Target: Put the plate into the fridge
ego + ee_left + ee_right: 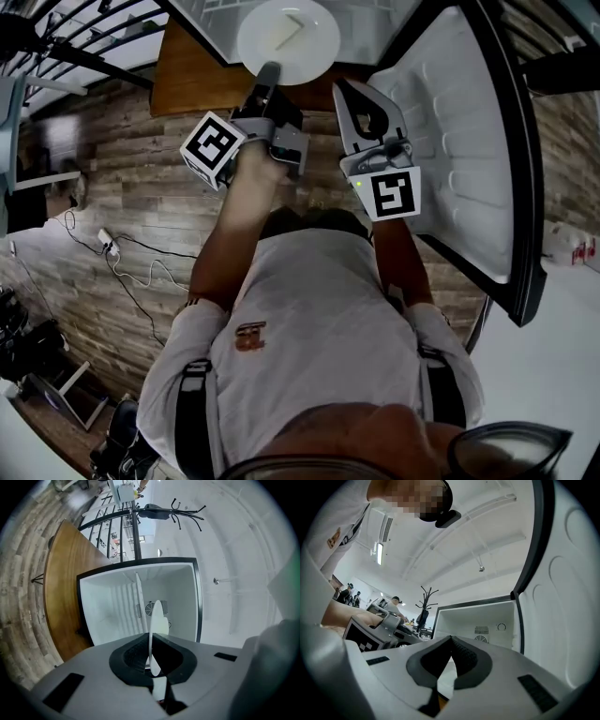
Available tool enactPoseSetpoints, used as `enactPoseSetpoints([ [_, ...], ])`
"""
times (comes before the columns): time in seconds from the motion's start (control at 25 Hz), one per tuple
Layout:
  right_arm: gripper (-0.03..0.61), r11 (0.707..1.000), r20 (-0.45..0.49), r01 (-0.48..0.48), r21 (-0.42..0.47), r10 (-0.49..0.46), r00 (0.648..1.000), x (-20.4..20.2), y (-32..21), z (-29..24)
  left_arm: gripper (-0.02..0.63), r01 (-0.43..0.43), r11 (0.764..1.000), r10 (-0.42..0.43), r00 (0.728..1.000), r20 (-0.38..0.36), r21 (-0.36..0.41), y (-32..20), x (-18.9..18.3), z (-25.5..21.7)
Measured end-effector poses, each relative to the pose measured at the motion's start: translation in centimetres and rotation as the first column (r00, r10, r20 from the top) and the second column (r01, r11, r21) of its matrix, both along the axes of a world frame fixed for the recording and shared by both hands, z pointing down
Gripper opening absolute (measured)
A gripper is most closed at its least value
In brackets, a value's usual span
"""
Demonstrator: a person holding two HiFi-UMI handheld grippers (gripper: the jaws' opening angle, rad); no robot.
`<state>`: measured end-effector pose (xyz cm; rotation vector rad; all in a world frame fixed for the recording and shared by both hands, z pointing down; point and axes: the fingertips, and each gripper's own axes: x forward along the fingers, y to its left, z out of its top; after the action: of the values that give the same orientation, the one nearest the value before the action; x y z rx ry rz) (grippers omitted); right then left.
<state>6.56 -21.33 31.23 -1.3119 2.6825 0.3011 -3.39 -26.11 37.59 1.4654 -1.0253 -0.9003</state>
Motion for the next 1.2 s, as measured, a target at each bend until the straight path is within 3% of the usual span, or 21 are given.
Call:
enactPoseSetpoints([
  [0.2,0.032,1.000,-0.003,-0.006,-0.015,0.006,1.000,-1.3,-4.4,-0.9,0.026,0.011,1.000,-0.011,1.000,0.011,-0.020,-4.5,-1.7,-1.2],
  [0.76,0.032,0.994,-0.039,-0.109,0.029,0.110,0.993,-2.3,-3.9,0.1,0.026,-0.080,0.997,0.080,0.997,0.021,-0.012,-6.7,-1.5,-0.9],
  [1.2,0.032,0.987,-0.081,-0.159,0.033,0.161,0.984,-3.8,-9.3,-0.7,0.026,-0.123,0.991,0.124,0.992,0.019,-0.055,-12.9,-1.8,-0.9],
])
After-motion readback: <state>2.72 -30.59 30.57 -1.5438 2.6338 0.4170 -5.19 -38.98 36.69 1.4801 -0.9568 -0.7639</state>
